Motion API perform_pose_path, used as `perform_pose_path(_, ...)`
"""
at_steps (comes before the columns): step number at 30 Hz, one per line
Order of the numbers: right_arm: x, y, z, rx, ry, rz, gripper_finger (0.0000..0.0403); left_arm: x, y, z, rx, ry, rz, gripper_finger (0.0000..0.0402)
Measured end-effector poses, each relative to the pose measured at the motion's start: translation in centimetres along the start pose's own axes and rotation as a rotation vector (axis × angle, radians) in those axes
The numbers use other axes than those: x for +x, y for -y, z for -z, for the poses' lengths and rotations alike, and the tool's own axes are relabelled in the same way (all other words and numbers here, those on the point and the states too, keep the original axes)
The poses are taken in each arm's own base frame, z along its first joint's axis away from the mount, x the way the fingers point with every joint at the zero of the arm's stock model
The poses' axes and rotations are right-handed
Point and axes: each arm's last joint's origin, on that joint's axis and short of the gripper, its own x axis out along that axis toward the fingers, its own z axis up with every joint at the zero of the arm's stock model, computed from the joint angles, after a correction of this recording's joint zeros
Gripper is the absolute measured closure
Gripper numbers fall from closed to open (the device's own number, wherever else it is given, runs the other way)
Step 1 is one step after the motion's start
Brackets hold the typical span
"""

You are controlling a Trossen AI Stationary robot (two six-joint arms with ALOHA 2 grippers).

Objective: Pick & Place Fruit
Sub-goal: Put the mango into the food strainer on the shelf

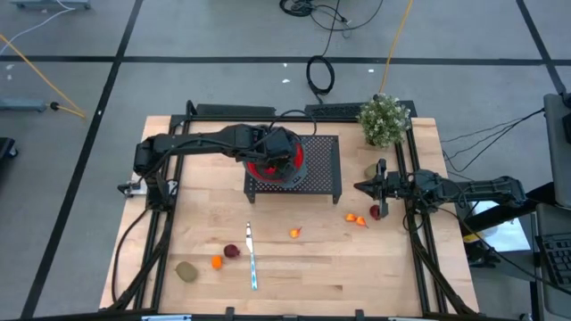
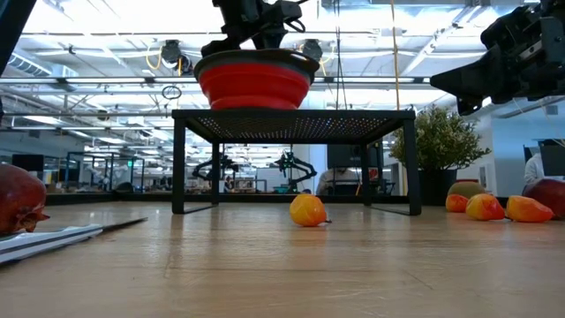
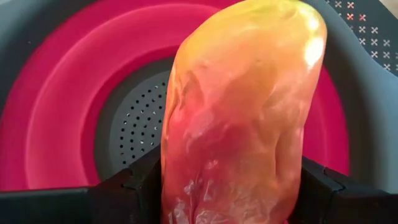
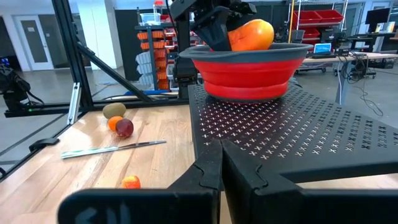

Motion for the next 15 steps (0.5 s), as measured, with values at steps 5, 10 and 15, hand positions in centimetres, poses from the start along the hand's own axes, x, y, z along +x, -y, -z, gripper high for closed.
perform_pose_path(5,0.0,0.0,0.0,0.0,0.0,0.0,0.0403,0.23,0.06,0.02,0.013,-0.006,-0.005,0.0163)
perform_pose_path(10,0.0,0.0,0.0,0.0,0.0,0.0,0.0403,0.27,0.06,0.03,0.022,-0.008,-0.006,0.0163)
perform_pose_path(15,0.0,0.0,0.0,0.0,0.0,0.0,0.0403,0.27,0.05,0.02,0.051,-0.008,-0.006,0.0163)
